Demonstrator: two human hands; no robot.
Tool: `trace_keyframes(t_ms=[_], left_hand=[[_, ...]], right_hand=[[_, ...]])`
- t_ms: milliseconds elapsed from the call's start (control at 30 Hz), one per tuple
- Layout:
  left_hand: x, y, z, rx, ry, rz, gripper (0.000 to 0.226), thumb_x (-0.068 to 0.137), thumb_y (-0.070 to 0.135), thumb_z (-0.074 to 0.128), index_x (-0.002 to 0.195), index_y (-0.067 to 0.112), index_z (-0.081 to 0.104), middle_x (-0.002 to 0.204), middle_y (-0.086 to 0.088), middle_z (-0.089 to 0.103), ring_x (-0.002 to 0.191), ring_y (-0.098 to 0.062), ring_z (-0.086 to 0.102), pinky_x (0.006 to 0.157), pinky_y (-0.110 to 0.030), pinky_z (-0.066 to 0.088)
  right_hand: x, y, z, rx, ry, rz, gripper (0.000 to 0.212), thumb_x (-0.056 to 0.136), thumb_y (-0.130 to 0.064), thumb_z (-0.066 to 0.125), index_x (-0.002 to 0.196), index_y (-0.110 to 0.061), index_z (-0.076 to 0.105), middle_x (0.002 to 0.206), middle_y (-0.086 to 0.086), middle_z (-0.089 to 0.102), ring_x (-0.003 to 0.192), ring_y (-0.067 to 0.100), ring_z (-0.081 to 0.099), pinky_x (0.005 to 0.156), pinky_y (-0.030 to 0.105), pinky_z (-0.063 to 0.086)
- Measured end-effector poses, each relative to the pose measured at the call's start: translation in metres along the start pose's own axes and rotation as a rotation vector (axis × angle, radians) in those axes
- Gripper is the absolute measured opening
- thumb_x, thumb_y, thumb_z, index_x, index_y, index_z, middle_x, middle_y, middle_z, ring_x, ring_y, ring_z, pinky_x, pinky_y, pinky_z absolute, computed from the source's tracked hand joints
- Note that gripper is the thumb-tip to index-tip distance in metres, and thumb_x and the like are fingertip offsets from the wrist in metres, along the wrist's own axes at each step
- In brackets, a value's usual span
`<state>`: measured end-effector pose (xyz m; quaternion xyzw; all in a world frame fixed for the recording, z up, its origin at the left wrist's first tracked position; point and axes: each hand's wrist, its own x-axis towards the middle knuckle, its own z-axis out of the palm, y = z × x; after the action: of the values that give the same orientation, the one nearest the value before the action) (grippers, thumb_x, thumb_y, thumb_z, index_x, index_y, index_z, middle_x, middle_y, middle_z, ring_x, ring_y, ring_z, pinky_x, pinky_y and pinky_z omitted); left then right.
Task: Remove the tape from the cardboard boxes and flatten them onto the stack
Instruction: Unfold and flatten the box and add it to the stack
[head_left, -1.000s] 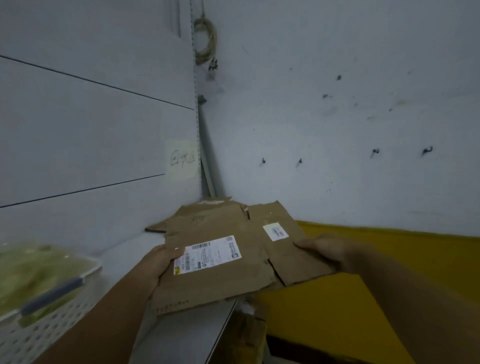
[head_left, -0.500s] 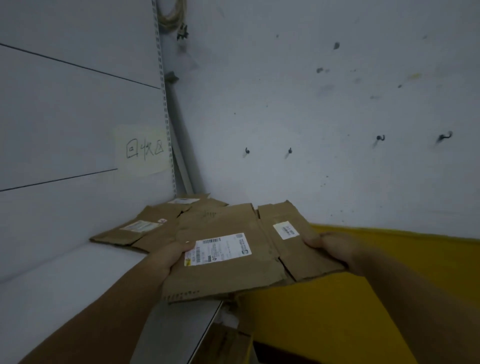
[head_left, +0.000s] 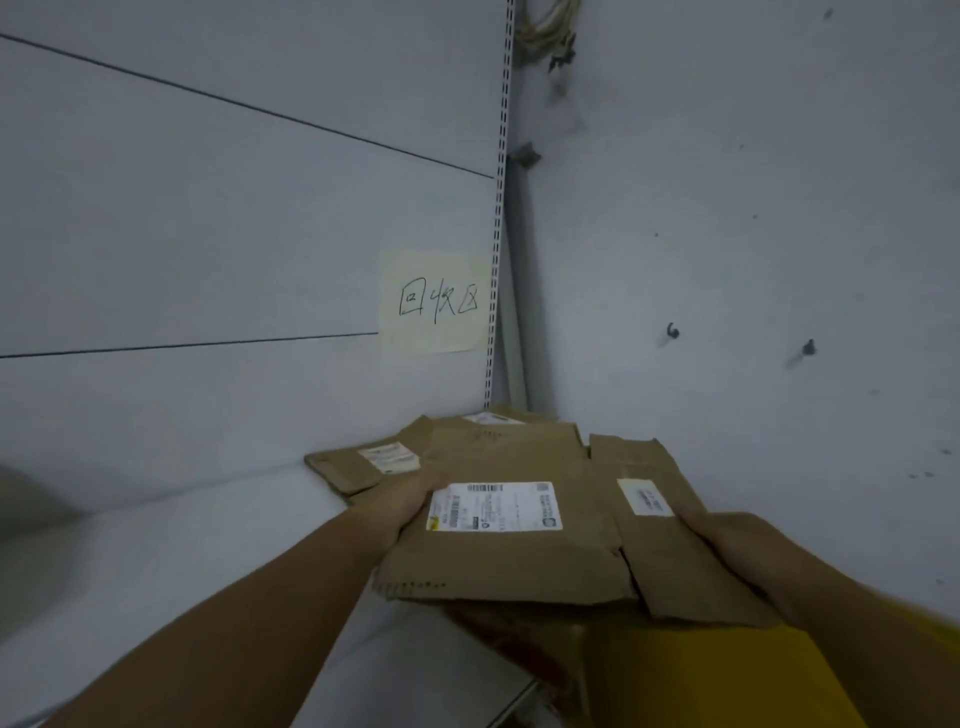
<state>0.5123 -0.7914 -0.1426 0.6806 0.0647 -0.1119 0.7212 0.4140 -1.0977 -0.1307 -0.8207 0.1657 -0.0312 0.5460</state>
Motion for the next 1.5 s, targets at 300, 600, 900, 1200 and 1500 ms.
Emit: trace_keyframes(t_ms=[300, 600, 900, 1200, 1500], left_hand=[[0.107, 0.024, 0.021, -0.037, -0.016, -0.044, 0.017, 0.091, 0.014, 0.057, 0.1, 0.001, 0.065, 0.083, -0.015, 0.073, 0.074, -0.028, 0.068, 0.06, -0.032, 0.054], [0.138, 0.039, -0.024, 0.041, 0.262, 0.058, 0.017, 0.088, 0.019, 0.064, 0.097, 0.004, 0.064, 0.081, -0.014, 0.076, 0.075, -0.03, 0.073, 0.065, -0.039, 0.058], [0.138, 0.027, -0.022, 0.53, 0.774, 0.042, 0.028, 0.086, 0.027, 0.065, 0.101, 0.003, 0.066, 0.094, -0.012, 0.075, 0.079, -0.023, 0.071, 0.071, -0.035, 0.058], [0.15, -0.006, -0.011, 0.877, 1.004, -0.055, 0.042, 0.084, 0.047, 0.061, 0.123, 0.03, 0.058, 0.125, 0.005, 0.06, 0.112, -0.013, 0.056, 0.093, -0.027, 0.043], [0.158, -0.008, -0.007, 0.899, 1.114, -0.064, 0.042, 0.086, 0.045, 0.06, 0.123, 0.024, 0.06, 0.125, 0.005, 0.063, 0.111, -0.011, 0.058, 0.09, -0.022, 0.042]], right_hand=[[0.138, -0.031, -0.006, -0.209, 0.007, 0.013, 0.033, 0.091, -0.039, 0.054, 0.084, -0.01, 0.067, 0.082, 0.011, 0.071, 0.075, 0.029, 0.069, 0.064, 0.034, 0.054], [0.273, -0.087, 0.058, -0.225, -0.187, -0.161, 0.051, 0.085, -0.051, 0.058, 0.111, -0.007, 0.061, 0.095, 0.007, 0.063, 0.084, 0.024, 0.062, 0.066, 0.031, 0.048], [0.358, -0.088, 0.131, -0.551, -0.332, -0.562, 0.064, 0.081, -0.071, 0.044, 0.12, -0.021, 0.056, 0.118, 0.001, 0.062, 0.09, 0.014, 0.056, 0.084, 0.029, 0.046], [0.376, -0.06, 0.196, -0.608, -0.457, -0.946, 0.034, 0.097, -0.042, 0.029, 0.125, -0.031, 0.047, 0.142, -0.004, 0.04, 0.127, 0.016, 0.038, 0.103, 0.027, 0.034], [0.381, -0.059, 0.194, -0.66, -0.49, -0.909, 0.056, 0.085, -0.068, 0.033, 0.133, -0.039, 0.037, 0.146, -0.009, 0.034, 0.132, 0.016, 0.033, 0.107, 0.031, 0.03]])
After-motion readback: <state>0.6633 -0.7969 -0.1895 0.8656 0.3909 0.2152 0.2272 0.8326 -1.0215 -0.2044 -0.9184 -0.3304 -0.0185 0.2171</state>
